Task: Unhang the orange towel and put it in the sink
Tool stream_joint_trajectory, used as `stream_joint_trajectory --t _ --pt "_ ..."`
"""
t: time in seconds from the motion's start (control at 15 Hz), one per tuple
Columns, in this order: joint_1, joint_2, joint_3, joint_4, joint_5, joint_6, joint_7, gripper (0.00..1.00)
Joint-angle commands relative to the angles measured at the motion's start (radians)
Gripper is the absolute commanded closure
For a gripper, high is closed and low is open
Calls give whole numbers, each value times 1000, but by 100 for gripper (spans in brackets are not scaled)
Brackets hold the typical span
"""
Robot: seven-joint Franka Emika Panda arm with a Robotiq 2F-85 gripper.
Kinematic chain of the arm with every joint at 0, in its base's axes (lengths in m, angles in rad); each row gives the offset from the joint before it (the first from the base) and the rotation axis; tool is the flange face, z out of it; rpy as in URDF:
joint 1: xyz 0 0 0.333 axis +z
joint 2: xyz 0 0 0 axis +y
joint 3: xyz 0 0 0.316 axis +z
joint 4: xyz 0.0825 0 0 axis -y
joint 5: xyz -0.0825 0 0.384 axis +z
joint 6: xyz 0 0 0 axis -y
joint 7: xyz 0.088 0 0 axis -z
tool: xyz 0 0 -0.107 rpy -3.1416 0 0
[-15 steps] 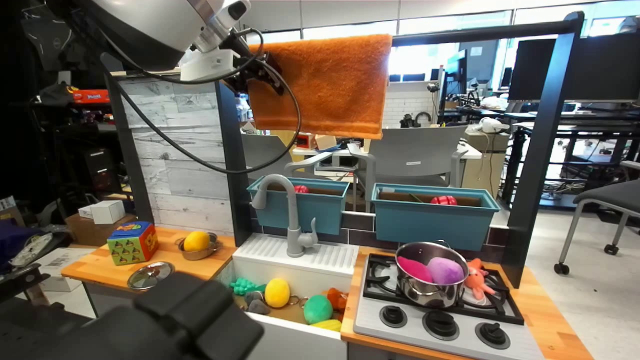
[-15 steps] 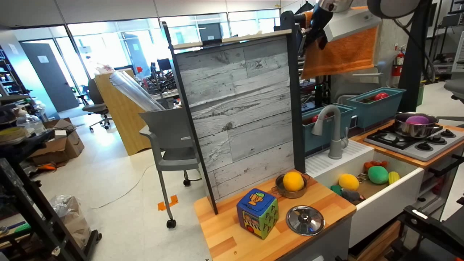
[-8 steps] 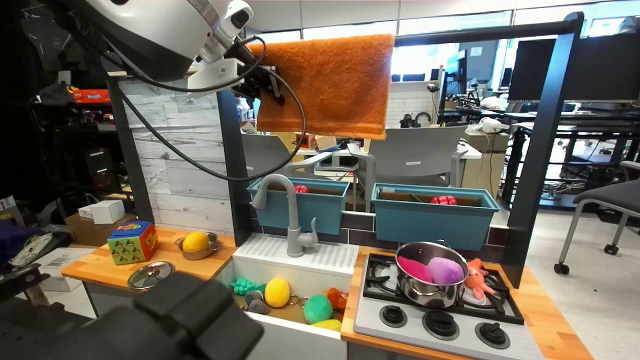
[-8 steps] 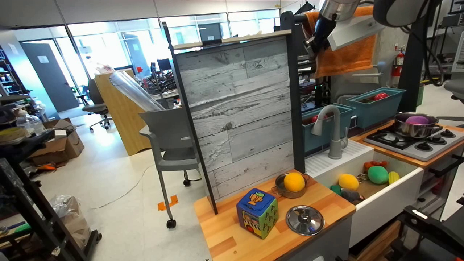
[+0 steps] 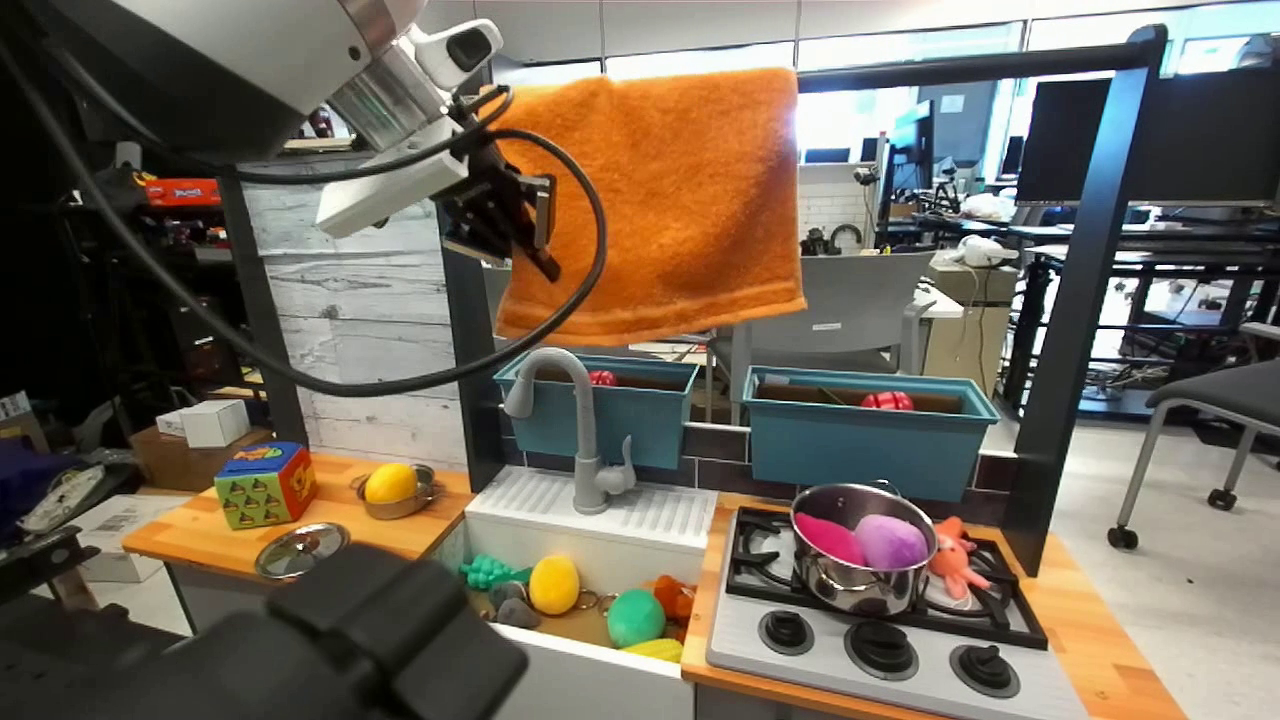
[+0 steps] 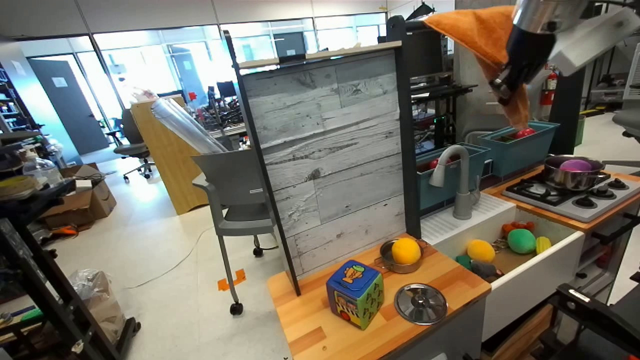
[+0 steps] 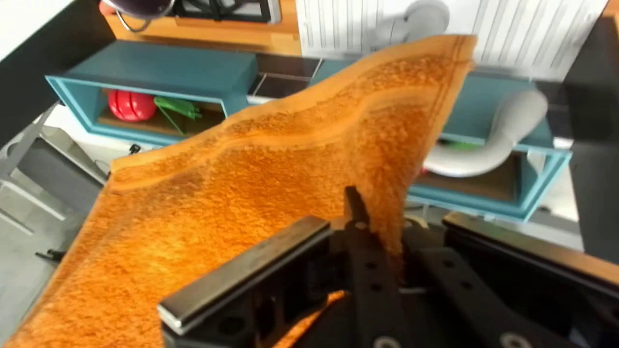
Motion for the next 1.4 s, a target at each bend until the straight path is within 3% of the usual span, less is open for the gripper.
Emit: stream_joint_trajectory --t 0.0,0.27,0.4,0.47,0.53,0.6,0.67,0.87,0.93,1.07,1.33 --pt "-42 -245 0 -242 -61 -88 -245 99" --pt "-108 -440 14 -436 -38 -225 -538 99" --pt "-117 -536 9 -501 113 -236 -670 99" --pt "-284 -584 183 -525 194 -266 -725 99" --pt "-97 -636 -9 -550 293 -280 -778 99" --pt "40 -689 -93 -489 380 -376 -779 99" --pt "-14 -743 -57 -502 464 -392 -835 99" --pt "41 -839 -43 -367 620 -514 -807 99" --pt "13 -832 22 -323 742 -523 -846 99" --pt "68 -825 21 -227 896 -522 -850 99" --pt "87 -661 72 -83 1216 -484 -967 99"
